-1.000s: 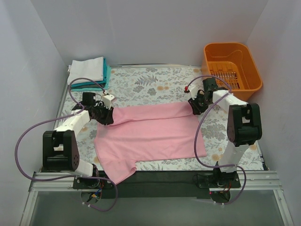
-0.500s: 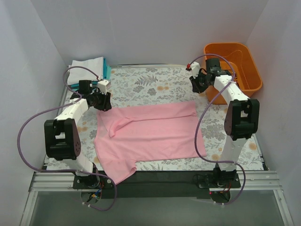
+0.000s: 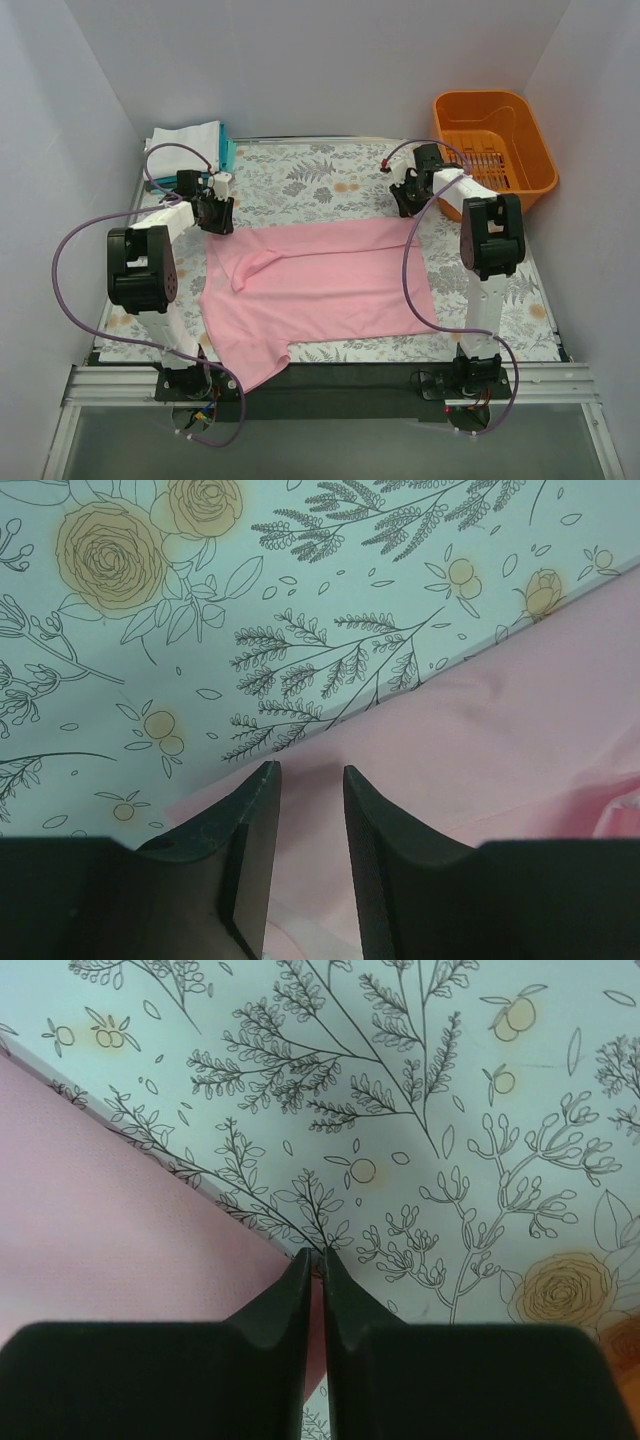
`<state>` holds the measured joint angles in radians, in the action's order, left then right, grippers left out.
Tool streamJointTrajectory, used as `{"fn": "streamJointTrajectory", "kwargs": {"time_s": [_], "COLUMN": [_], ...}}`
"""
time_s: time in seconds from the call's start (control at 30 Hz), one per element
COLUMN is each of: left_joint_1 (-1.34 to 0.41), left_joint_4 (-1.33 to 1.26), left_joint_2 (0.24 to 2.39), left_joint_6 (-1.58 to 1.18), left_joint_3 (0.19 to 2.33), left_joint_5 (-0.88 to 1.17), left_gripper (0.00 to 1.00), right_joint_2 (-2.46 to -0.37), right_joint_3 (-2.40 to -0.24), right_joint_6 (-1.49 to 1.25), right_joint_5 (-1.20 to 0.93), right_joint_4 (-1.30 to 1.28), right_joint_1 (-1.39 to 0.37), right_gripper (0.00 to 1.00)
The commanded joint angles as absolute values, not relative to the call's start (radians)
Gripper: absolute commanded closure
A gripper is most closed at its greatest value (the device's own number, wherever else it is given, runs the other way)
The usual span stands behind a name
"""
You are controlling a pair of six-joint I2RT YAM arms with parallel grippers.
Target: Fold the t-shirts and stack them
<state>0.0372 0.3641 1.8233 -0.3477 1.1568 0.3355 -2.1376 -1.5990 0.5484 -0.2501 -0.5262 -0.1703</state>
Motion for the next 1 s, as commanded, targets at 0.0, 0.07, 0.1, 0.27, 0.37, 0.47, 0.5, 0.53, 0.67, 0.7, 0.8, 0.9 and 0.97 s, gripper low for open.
{"fn": "streamJointTrajectory", "kwargs": {"time_s": [0.0,0.07,0.1,0.27,0.37,0.47,0.5,0.53,0.67,0.7,0.8,0.9,0.97], "left_joint_1": [0.038,0.038,0.038,0.038,0.037,0.038,0.04,0.038,0.038,0.038,0.037,0.038,0.038], "left_joint_4": [0.339,0.339,0.339,0.382,0.406,0.422,0.425,0.428,0.454,0.456,0.453,0.437,0.417], "left_joint_2": [1.786,1.778,1.77,1.741,1.733,1.72,1.717,1.715,1.712,1.712,1.732,1.785,1.838], "left_joint_6": [-0.347,-0.356,-0.359,-0.368,-0.371,-0.376,-0.377,-0.38,-0.394,-0.396,-0.396,-0.396,-0.399], "left_joint_3": [1.143,1.153,1.158,1.206,1.21,1.204,1.2,1.19,1.174,1.167,1.147,1.15,1.175], "left_joint_5": [0.305,0.314,0.322,0.354,0.348,0.344,0.342,0.342,0.325,0.324,0.307,0.275,0.262], "left_gripper": [0.68,0.66,0.67,0.66,0.67,0.67,0.67,0.67,0.68,0.68,0.68,0.69,0.7], "right_joint_2": [-2.094,-2.059,-2.048,-1.944,-1.905,-1.875,-1.871,-1.878,-1.92,-1.936,-1.985,-2.022,-2.043], "right_joint_3": [-1.581,-1.612,-1.627,-1.655,-1.619,-1.542,-1.525,-1.51,-1.467,-1.463,-1.448,-1.453,-1.462], "right_joint_6": [0.523,0.514,0.511,0.511,0.518,0.531,0.532,0.532,0.525,0.517,0.509,0.488,0.471], "right_joint_5": [-0.184,-0.167,-0.166,-0.241,-0.288,-0.305,-0.307,-0.308,-0.304,-0.296,-0.241,-0.192,-0.158], "right_joint_4": [-0.491,-0.486,-0.488,-0.538,-0.583,-0.589,-0.588,-0.586,-0.584,-0.58,-0.535,-0.503,-0.485], "right_joint_1": [-0.167,-0.169,-0.169,-0.172,-0.176,-0.201,-0.207,-0.219,-0.227,-0.227,-0.226,-0.222,-0.221], "right_gripper": [0.82,0.79,0.78,0.77,0.79,0.82,0.84,0.85,0.89,0.89,0.9,0.89,0.89]}}
